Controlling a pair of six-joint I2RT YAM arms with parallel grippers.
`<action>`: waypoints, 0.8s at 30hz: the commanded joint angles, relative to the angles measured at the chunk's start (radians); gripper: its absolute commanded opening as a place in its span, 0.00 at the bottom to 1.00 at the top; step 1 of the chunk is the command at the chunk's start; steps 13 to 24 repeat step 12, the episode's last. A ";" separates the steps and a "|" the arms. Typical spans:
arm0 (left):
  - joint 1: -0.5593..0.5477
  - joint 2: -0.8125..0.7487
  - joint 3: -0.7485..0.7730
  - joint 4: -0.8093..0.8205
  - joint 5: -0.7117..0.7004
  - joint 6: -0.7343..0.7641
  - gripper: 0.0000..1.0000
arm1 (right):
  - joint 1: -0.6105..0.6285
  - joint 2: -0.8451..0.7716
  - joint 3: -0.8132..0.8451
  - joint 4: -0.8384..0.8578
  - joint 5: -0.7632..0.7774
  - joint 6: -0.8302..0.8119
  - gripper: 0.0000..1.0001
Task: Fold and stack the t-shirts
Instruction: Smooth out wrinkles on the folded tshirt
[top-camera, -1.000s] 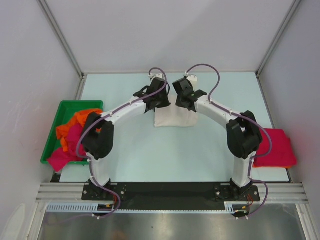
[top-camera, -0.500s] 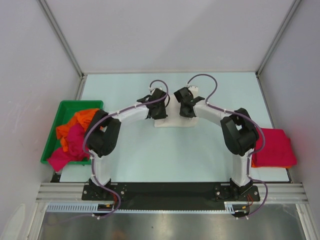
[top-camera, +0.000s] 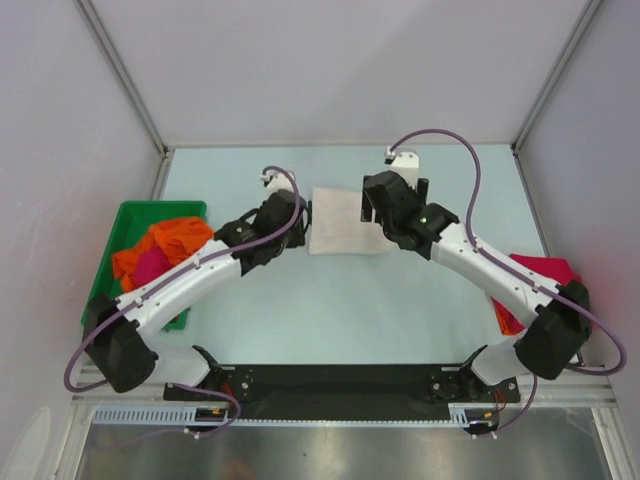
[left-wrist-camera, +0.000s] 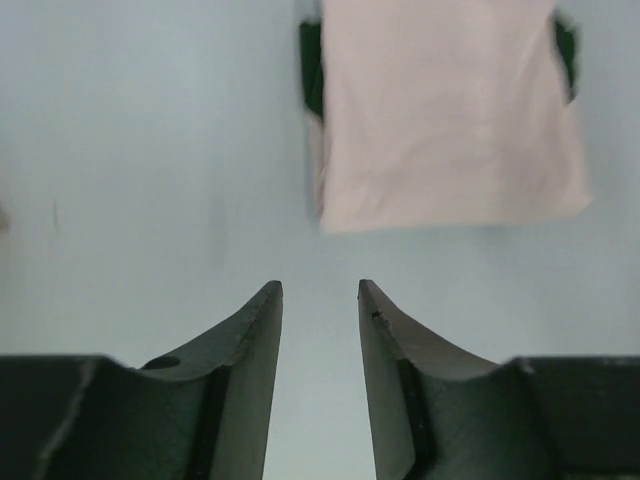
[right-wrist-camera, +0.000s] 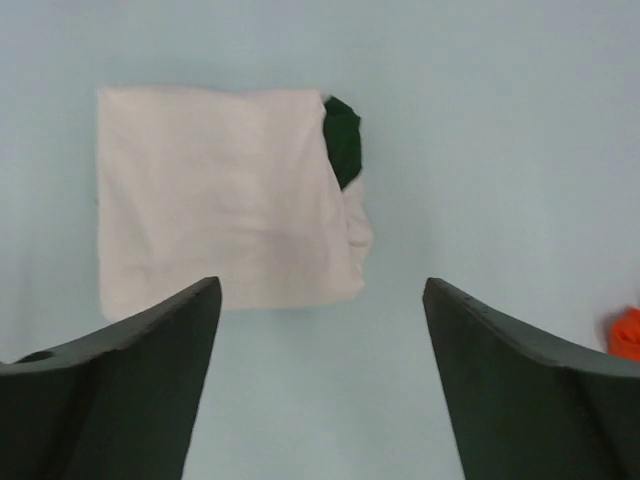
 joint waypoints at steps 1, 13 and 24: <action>-0.048 -0.139 -0.154 -0.135 -0.089 -0.037 0.45 | 0.032 -0.088 -0.130 -0.101 0.088 0.008 0.93; -0.128 -0.337 -0.268 -0.258 -0.178 -0.113 0.46 | 0.179 -0.151 -0.205 -0.161 0.147 0.108 1.00; -0.128 -0.337 -0.268 -0.258 -0.178 -0.113 0.46 | 0.179 -0.151 -0.205 -0.161 0.147 0.108 1.00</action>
